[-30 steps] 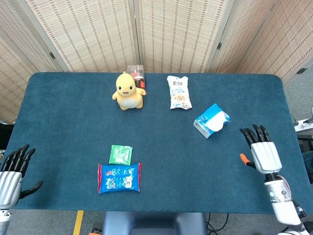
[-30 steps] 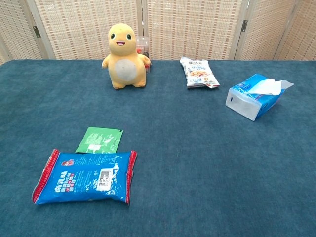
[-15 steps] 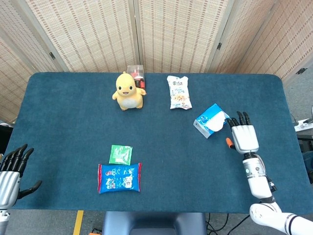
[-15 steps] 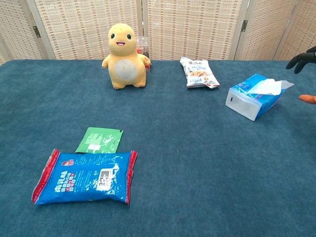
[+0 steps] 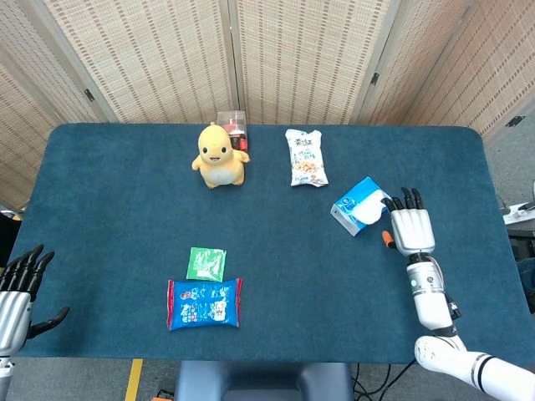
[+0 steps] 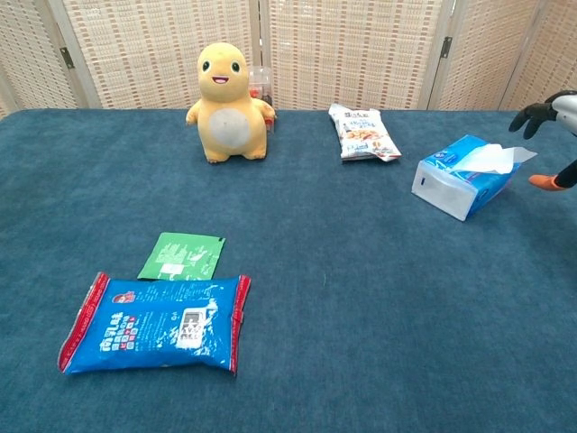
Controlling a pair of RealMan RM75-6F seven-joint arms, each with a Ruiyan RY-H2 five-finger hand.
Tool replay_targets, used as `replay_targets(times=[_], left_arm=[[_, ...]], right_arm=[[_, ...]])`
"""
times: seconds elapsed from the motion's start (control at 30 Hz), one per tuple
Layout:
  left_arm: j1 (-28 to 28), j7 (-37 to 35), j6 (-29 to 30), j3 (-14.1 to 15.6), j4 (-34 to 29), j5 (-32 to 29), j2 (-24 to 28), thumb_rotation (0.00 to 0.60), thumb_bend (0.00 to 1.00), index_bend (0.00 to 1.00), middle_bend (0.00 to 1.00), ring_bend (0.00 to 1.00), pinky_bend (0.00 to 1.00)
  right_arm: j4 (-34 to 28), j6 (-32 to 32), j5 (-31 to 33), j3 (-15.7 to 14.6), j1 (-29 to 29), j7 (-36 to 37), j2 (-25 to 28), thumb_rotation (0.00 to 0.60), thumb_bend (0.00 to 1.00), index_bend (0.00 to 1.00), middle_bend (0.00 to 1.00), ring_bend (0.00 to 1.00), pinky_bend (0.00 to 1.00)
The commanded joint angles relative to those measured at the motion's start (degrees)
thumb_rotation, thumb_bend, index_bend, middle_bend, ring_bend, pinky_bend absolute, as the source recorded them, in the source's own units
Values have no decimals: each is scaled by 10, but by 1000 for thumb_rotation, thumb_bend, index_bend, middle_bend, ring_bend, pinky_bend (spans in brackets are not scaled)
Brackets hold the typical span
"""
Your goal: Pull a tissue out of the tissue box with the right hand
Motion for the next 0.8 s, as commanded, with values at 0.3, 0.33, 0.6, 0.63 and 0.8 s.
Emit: replay_targets(times=[0.3, 0.33, 0.6, 0.63, 0.8], left_arm=[[-1, 14, -3, 2, 0, 2, -5, 600, 247, 0, 0, 0, 135], [-1, 14, -3, 2, 0, 1, -5, 600, 247, 0, 0, 0, 135], [0, 11, -3, 1, 1, -1, -5, 600, 247, 0, 0, 0, 135], [0, 11, -3, 1, 2, -1, -5, 600, 247, 0, 0, 0, 136], [0, 7, -2, 0, 2, -2, -4, 600, 247, 0, 0, 0, 135]], right_arm=[[50, -29, 13, -1, 24, 17, 1, 600, 238, 244, 231, 57, 70], [55, -34, 17, 0, 28, 17, -3, 600, 238, 244, 231, 57, 70], [94, -50, 38, 1, 53, 9, -36, 600, 256, 249, 267, 59, 70], [97, -50, 39, 2, 56, 10, -39, 600, 271, 259, 276, 62, 72], [115, -47, 39, 3, 66, 13, -54, 600, 360, 361, 344, 92, 97]])
